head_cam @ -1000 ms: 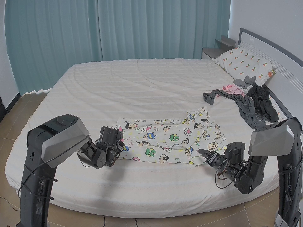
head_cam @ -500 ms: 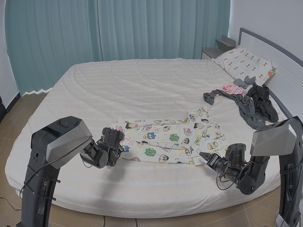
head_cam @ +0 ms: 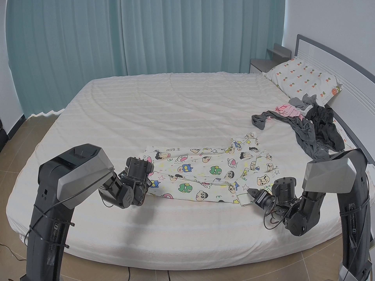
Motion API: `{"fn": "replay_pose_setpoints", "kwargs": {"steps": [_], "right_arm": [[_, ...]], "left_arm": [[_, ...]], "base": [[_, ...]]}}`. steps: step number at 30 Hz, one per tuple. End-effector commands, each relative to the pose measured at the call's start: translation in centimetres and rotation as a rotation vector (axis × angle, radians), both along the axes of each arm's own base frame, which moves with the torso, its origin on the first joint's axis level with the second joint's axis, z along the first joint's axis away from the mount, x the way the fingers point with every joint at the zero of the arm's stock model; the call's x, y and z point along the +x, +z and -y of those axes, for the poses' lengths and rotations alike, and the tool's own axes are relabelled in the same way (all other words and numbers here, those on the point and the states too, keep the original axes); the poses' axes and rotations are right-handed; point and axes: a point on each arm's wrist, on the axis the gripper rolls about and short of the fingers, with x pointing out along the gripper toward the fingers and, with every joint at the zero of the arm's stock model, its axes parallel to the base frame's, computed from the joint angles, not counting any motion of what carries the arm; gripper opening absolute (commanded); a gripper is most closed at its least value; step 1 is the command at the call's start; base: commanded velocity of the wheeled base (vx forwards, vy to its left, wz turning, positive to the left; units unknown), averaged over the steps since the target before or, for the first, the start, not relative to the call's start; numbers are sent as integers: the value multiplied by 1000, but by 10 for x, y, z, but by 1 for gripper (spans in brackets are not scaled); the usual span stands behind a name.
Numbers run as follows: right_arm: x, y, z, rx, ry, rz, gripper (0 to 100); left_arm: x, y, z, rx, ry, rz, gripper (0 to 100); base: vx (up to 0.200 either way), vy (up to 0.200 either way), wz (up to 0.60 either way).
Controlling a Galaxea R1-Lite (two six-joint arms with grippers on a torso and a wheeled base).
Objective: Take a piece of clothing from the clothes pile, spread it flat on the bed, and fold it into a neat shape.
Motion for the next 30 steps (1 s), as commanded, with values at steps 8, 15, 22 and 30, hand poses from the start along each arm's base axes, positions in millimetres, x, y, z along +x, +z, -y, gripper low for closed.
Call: {"fn": "replay_pose_setpoints", "kwargs": {"steps": [8,15,22,30], "right_arm": [[22,-9,0,-24,-58,12,100],[36,-11,-4,-20,-68,47,100],[46,-8,-5,-21,-70,37,100],[46,-10,-6,-19,-74,45,0]], "left_arm": [[-1,1,-1,-1,2,-2,0],[-2,0,-1,0,0,-4,0],[-2,0,-1,-1,-1,-4,0],[-3,-1,-1,1,-1,-12,0]], "base": [[0,0,0],[0,0,0],[0,0,0],[0,0,0]]}}
